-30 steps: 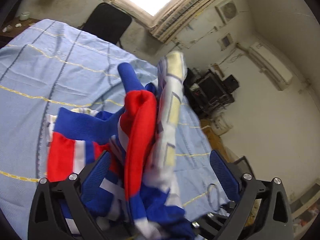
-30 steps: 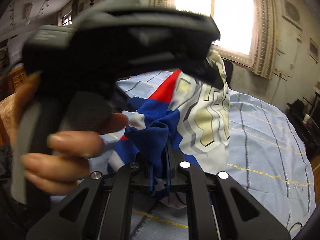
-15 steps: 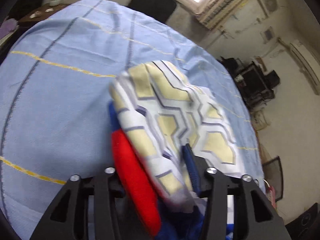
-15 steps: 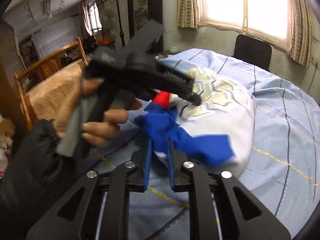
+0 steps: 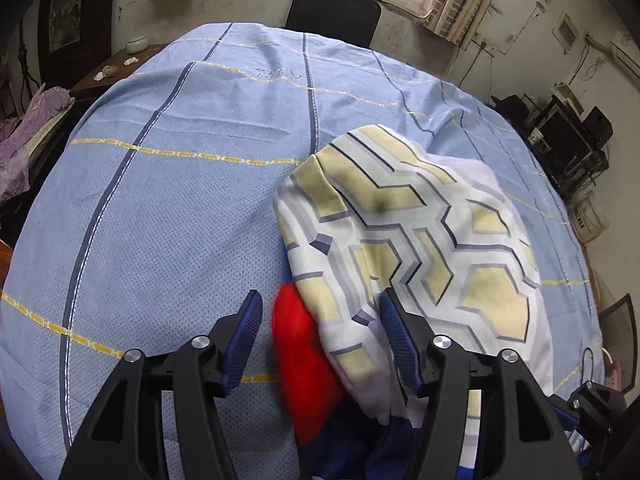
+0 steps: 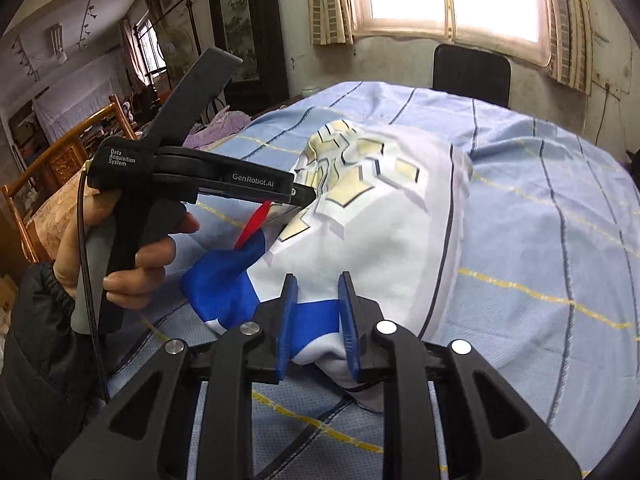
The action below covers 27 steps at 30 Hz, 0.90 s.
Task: Fold large clothes
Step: 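Lower the flipped bundle with the patterned hood on top using both grippers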
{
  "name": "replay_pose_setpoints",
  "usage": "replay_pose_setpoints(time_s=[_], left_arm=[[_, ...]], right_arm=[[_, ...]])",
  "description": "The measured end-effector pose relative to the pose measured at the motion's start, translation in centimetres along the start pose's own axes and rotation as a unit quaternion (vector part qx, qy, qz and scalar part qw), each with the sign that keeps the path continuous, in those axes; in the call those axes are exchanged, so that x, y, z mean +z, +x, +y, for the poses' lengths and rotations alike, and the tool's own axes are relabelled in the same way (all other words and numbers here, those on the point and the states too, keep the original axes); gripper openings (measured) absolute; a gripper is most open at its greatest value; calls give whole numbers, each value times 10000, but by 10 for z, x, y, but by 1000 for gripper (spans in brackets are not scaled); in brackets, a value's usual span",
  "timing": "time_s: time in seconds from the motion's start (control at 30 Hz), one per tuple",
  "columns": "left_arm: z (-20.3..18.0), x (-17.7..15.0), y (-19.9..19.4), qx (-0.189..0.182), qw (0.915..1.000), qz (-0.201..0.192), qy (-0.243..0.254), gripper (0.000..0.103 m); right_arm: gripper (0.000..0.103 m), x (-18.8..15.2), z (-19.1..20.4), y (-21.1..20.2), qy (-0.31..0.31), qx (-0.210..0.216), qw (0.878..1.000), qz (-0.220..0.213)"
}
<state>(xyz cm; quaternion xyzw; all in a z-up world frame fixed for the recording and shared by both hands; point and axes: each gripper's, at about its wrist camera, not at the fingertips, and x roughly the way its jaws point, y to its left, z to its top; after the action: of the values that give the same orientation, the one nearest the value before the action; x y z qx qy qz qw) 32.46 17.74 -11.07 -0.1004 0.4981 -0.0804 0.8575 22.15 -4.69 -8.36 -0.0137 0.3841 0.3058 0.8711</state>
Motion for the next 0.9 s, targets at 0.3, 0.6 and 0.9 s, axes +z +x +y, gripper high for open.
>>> replay_pose_setpoints(time_s=[0.3, 0.6, 0.9], left_arm=[[4, -2, -11, 216, 9994, -138, -221, 72], [2, -16, -53, -350, 9968, -581, -420, 77], [-53, -32, -40, -133, 9975, -474, 502, 77]], right_arm=[[25, -9, -7, -5, 299, 410, 9986, -160], [62, -2, -66, -42, 1389, 778, 9845, -733], [61, -4, -56, -23, 1203, 552, 9906, -338]])
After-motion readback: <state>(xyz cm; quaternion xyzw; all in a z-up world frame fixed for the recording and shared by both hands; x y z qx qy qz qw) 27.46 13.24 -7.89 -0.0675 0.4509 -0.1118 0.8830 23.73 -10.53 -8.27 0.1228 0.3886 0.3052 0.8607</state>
